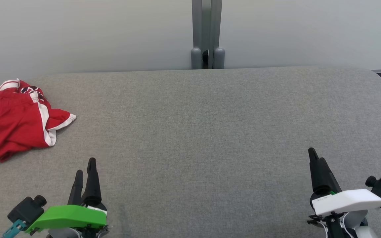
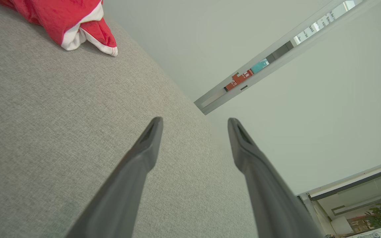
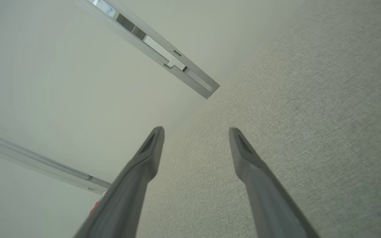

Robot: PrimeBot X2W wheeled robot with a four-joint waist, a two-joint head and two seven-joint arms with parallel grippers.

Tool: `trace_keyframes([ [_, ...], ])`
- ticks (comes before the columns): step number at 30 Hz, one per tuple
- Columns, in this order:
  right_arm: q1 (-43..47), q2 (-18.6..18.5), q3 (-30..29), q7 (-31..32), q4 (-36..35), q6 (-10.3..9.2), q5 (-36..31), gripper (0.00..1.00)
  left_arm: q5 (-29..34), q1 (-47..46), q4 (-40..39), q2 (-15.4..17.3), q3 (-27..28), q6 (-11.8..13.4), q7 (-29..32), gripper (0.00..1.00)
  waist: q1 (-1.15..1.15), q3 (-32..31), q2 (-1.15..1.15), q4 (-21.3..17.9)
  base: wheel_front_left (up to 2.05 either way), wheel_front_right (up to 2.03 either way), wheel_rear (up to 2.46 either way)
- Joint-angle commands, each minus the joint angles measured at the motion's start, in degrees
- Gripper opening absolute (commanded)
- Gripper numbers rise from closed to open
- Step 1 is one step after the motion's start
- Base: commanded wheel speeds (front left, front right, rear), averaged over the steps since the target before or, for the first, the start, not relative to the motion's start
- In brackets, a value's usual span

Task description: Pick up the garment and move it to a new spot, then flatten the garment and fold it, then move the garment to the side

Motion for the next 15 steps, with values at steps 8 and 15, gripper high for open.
trace_keyframes([
  [8, 0.5, -0.38, 1.45, -1.92, -1.55, 0.02, -8.94, 1.0, 8.09, 0.6, -0.93, 0.42, -1.66, 0.94, -1.74, 1.0, 0.0, -0.15, 0.0, 0.1, 0.0, 0.0, 0.0],
  [15, 0.87, -0.43, 2.26, -3.03, -1.69, 0.02, -14.79, 1.0, 14.16, 1.02, -0.99, 0.47, -2.83, 1.51, -2.89, 1.0, 0.0, -0.29, 0.0, 0.26, 0.0, 0.0, 0.0],
])
